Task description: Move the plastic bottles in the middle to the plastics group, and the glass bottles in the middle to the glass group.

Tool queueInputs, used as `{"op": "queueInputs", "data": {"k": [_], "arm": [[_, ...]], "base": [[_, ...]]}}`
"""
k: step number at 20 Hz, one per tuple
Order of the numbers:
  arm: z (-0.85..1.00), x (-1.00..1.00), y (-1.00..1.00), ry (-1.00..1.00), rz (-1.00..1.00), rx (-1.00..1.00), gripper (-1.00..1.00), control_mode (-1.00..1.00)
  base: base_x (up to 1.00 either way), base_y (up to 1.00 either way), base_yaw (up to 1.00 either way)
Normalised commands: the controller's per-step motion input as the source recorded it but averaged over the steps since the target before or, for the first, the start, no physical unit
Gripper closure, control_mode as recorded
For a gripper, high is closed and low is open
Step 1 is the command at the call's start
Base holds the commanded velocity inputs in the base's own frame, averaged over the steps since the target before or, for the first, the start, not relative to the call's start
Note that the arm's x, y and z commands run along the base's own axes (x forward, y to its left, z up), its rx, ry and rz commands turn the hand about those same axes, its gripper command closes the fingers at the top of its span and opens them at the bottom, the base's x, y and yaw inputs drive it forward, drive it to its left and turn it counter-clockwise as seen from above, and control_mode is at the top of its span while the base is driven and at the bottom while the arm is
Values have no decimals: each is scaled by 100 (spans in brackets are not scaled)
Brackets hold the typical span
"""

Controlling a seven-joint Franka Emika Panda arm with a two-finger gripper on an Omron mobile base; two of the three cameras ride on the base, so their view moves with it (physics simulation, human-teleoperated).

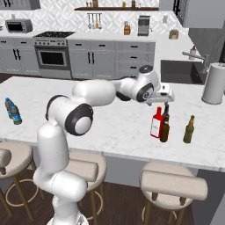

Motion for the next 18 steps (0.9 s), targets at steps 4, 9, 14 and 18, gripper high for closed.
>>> {"op": "queueInputs", "data": {"k": [4,9,14,18], "arm": [[27,-55,8,0,0,-17,-100,-100],[8,-65,39,8,0,1,-100,-100],[4,-66,57,8,0,11,-100,-100],[7,-64,63,5,0,15,-100,-100]], "base": [[0,0,0],[0,0,0],[0,0,0],[0,0,0]]}}
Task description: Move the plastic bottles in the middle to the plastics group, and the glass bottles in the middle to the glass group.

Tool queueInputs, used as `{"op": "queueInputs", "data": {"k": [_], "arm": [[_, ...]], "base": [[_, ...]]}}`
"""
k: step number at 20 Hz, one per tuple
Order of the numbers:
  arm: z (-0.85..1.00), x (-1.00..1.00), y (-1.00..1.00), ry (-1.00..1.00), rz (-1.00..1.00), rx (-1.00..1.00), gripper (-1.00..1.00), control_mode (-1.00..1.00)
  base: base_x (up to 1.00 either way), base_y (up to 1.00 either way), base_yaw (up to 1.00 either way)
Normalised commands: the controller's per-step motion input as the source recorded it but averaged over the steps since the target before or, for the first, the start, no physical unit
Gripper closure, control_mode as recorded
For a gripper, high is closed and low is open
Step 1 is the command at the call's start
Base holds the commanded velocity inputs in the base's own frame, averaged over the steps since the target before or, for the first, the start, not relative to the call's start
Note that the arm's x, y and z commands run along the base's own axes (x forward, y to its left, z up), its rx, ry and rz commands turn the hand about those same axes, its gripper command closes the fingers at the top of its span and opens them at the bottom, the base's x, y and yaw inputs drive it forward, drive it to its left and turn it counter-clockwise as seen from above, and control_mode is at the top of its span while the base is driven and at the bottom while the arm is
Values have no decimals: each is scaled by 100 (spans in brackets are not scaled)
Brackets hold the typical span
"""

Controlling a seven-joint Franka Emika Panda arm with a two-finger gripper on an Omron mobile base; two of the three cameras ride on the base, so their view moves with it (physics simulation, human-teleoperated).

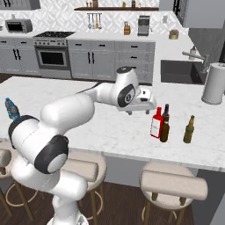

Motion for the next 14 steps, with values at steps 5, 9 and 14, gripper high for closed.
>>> {"op": "queueInputs", "data": {"k": [5,9,14], "arm": [[9,-68,59,0,0,18,-100,-100],[10,-69,55,0,0,18,-100,-100],[12,-80,47,0,0,19,-100,-100]], "base": [[0,0,0],[0,0,0],[0,0,0]]}}
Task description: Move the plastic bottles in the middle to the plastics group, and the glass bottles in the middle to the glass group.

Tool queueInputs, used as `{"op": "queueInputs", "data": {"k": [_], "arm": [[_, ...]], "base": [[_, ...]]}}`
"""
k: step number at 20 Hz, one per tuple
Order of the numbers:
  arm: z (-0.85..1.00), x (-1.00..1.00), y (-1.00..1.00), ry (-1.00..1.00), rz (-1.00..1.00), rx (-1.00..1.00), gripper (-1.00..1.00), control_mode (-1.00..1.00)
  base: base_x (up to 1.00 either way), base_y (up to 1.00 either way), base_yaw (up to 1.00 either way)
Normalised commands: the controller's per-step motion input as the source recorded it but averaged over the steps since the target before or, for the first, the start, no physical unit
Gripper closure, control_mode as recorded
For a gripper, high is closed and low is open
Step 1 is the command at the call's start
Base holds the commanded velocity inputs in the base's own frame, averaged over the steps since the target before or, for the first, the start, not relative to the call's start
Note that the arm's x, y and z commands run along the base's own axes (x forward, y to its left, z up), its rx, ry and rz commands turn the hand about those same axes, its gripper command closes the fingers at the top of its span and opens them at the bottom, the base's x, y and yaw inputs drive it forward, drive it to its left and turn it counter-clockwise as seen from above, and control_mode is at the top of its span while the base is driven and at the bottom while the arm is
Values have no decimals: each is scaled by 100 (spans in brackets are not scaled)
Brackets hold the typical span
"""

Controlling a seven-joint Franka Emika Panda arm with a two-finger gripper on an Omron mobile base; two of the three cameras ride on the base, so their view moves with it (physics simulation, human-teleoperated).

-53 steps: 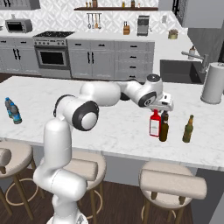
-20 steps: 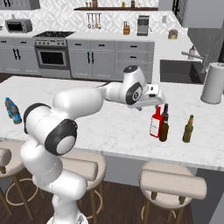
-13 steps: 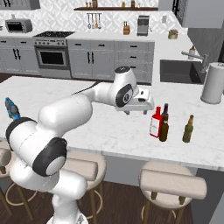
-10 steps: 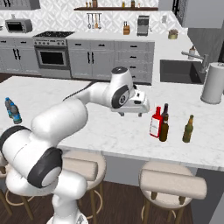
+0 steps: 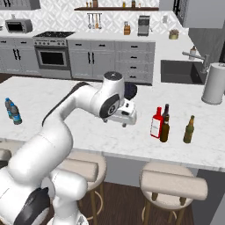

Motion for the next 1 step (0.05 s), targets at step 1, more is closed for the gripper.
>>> {"op": "queueInputs", "data": {"k": [1], "arm": [[10,-78,48,0,0,18,-100,-100]], "base": [[0,0,0]]}}
